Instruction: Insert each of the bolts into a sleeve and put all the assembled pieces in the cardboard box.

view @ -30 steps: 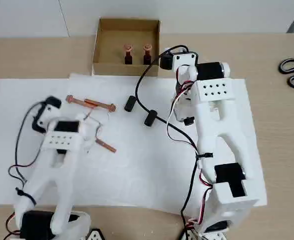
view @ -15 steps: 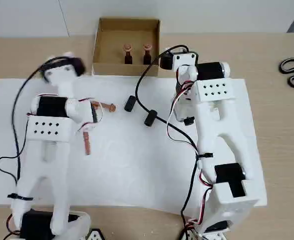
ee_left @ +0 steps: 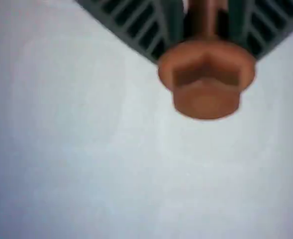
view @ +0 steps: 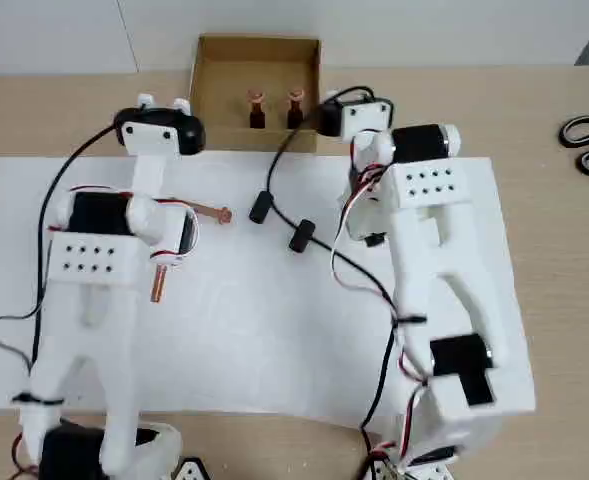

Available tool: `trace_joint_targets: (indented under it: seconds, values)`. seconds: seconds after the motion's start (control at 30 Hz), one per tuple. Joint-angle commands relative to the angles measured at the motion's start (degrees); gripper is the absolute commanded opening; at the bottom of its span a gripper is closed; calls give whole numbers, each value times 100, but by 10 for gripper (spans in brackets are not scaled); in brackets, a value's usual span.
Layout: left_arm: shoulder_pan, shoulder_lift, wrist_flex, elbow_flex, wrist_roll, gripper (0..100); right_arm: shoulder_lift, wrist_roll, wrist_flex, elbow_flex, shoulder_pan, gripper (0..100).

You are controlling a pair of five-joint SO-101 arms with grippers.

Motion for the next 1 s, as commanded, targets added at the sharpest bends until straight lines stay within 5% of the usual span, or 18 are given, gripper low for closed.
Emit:
trace_joint_targets:
  seconds: [0.0, 0.3, 0.57, 0.77, 0.97]
  values:
    - [26, -747, 44, -330, 53, 6, -1130, 62, -13, -62, -171, 3]
    - [457, -2189, -695, 66, 149, 6, -3688, 62, -4, 88, -426, 3]
    - [1002, -3068, -2866, 1420, 2127, 6, -5323, 53, -136, 2268, -418, 3]
    - [1029, -3437, -4730, 2571, 2409, 6, -6308, 9, -2158, 4774, -444, 3]
    - [1029, -3877, -5240, 3125, 2418, 6, -7697, 0, -3635, 6743, -1068, 3]
